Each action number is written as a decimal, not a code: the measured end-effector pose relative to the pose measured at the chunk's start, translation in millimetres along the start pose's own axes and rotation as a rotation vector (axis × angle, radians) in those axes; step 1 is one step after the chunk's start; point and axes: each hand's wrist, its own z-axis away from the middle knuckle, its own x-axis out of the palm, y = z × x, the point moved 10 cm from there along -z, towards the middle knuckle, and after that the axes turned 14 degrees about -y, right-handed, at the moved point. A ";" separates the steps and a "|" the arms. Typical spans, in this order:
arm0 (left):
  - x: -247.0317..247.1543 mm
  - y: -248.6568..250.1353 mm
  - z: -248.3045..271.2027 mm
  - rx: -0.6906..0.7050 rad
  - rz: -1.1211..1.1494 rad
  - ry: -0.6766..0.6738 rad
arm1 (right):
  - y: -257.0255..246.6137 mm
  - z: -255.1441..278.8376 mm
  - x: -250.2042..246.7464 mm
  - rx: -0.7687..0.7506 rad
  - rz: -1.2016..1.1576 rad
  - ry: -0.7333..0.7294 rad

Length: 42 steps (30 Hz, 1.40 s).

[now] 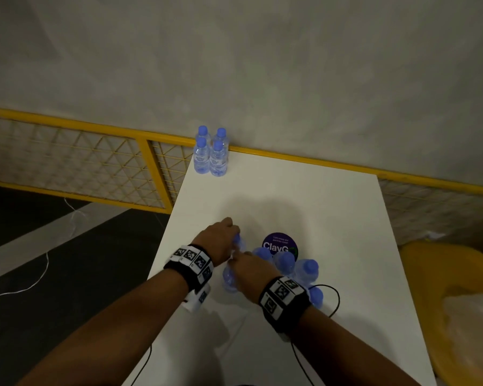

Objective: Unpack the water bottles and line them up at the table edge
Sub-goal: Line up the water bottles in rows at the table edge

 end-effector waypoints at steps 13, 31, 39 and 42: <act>-203.8 -20.2 -119.1 -0.031 -0.065 0.214 | 81.4 -29.3 -168.4 0.102 -0.189 0.276; -213.5 -138.2 -302.8 -0.178 -0.095 0.125 | 212.5 -220.6 -244.1 0.155 -0.253 0.305; -216.7 -137.1 -301.5 -0.152 -0.053 0.130 | 205.4 -240.8 -252.0 0.112 -0.149 0.299; -216.3 -138.0 -298.9 -0.137 -0.019 0.100 | 200.0 -231.9 -257.2 0.065 -0.230 0.374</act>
